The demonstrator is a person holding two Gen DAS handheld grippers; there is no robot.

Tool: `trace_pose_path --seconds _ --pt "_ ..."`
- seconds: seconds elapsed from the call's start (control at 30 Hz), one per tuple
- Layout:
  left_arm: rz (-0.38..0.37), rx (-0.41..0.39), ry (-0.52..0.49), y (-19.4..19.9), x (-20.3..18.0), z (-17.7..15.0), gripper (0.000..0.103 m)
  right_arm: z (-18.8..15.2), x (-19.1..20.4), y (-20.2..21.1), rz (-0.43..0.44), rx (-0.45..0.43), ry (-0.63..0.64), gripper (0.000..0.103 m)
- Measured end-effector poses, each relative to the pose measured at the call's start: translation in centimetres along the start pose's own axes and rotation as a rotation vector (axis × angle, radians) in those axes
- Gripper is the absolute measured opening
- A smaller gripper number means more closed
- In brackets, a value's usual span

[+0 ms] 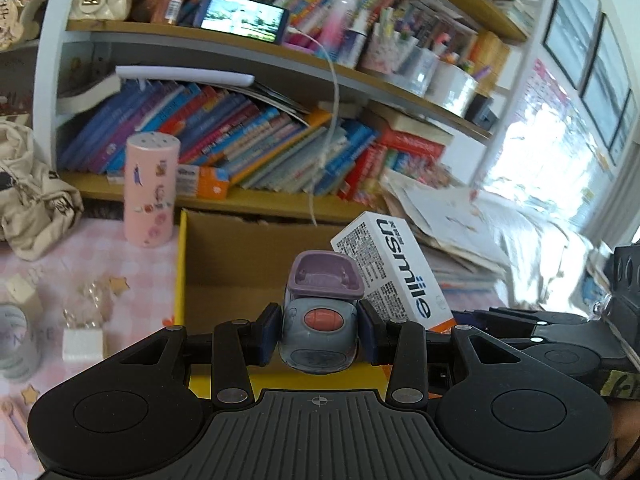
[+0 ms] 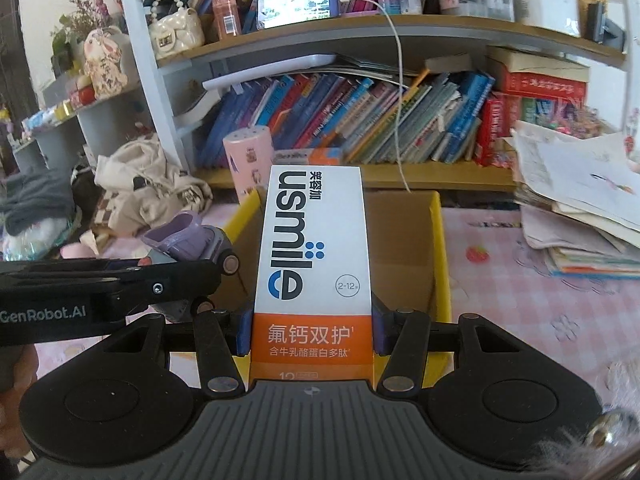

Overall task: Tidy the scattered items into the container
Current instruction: 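Lower both held items into the yellow box and open both grippers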

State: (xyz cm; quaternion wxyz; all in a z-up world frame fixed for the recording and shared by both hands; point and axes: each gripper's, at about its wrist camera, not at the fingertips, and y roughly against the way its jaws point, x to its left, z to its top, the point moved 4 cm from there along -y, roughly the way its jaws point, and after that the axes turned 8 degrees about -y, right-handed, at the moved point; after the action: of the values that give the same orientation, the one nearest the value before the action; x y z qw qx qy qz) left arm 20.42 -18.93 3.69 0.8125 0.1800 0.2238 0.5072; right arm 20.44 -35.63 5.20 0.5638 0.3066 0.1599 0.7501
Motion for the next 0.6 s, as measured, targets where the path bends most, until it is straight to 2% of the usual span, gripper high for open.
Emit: trace_pose_path --seconds 0.17,0.37,0.6 --pt "0.053 0.029 0.007 -3.0 1.1 1.5 0.039 2.0 -1.2 -3.8 0.026 0.049 0.012 0.05" --pt "0.121 0.12 -0.027 -7.4 2.2 1.5 0.039 3.2 -2.7 -9.3 0.014 0.189 0.076 0.05" --pt "0.155 0.235 -0.029 -12.4 3.5 1.0 0.039 3.6 -3.6 -15.1 -0.031 0.314 0.277 0.05"
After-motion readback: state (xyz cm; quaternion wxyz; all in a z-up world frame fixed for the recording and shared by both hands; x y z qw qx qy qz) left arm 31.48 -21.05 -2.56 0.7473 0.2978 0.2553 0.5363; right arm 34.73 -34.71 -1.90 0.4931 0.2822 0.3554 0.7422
